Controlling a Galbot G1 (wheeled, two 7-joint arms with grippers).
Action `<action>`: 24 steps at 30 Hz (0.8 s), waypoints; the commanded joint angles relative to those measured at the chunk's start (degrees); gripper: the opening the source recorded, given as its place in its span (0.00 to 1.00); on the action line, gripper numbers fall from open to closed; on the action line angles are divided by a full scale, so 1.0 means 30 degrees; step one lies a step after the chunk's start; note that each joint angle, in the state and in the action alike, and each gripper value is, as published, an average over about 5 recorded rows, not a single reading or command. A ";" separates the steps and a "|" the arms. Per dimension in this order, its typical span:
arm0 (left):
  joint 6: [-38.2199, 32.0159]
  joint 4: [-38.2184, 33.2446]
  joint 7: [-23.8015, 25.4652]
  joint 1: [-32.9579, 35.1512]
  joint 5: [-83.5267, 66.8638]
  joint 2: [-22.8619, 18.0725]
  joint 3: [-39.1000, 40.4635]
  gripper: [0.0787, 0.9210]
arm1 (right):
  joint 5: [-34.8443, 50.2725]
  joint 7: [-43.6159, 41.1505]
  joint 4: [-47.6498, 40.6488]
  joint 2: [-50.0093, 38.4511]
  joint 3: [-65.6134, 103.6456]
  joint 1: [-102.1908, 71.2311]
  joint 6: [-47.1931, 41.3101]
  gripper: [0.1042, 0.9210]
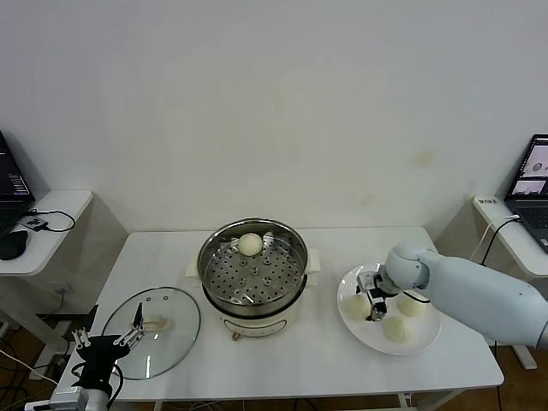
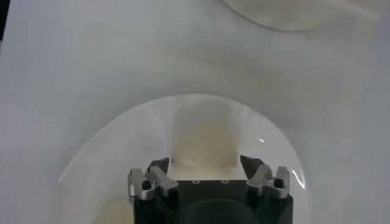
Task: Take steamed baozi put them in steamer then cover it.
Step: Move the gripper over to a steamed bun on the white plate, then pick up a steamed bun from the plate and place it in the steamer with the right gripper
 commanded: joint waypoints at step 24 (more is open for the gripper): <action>0.0027 -0.0458 0.0046 -0.0110 -0.0038 0.0122 0.0309 0.88 | 0.5858 -0.0470 0.3042 -0.1226 -0.3281 1.0879 -0.1091 0.53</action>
